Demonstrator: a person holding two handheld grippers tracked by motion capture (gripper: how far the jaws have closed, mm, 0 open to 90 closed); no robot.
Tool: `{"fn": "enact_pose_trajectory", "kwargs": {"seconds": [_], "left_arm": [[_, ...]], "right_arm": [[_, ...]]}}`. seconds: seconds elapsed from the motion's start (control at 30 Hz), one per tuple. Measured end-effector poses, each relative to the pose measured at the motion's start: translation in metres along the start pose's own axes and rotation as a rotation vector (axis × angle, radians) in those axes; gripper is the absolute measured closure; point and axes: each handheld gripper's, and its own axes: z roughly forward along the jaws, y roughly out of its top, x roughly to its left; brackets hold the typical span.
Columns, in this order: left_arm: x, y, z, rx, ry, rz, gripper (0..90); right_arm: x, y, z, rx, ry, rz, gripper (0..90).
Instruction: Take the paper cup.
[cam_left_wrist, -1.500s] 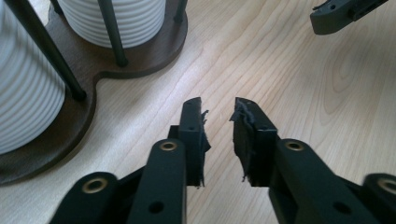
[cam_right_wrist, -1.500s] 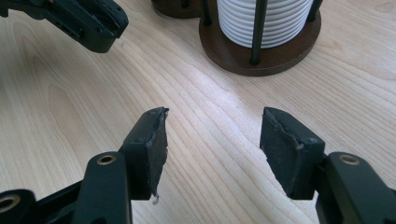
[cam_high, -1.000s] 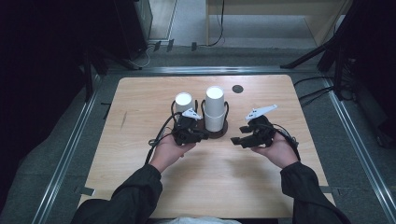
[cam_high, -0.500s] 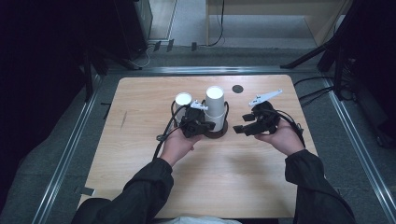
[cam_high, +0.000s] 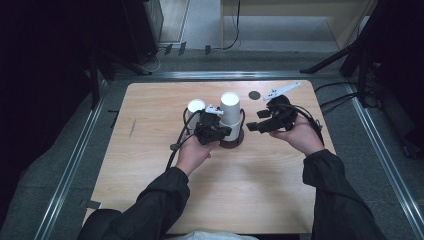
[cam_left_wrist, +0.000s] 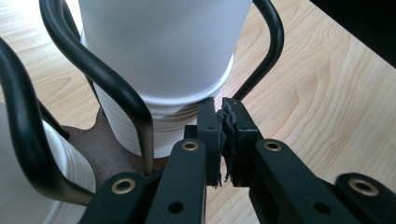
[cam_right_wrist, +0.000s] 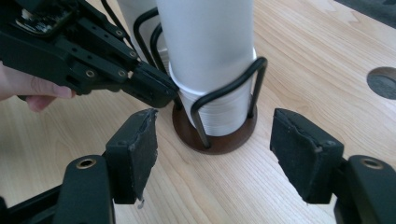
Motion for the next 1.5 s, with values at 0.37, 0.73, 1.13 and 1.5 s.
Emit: {"fn": "enact_pose_trajectory", "kwargs": {"seconds": [0.37, 0.73, 1.13, 1.5], "left_arm": [[0.001, -0.001, 0.000, -0.012, -0.009, -0.014, 85.3], [0.002, -0.001, 0.000, -0.016, -0.011, -0.013, 84.5], [0.004, -0.002, -0.001, -0.020, -0.018, -0.011, 84.4], [0.004, -0.002, 0.000, -0.021, -0.019, -0.008, 84.2]], "right_arm": [[0.002, 0.029, 0.008, -0.034, 0.015, -0.050, 29.6], [-0.007, 0.054, 0.022, -0.048, 0.096, -0.158, 26.6], [-0.006, 0.069, 0.042, -0.019, 0.094, -0.211, 29.7], [-0.007, 0.070, 0.039, -0.011, 0.084, -0.192, 34.3]]}}
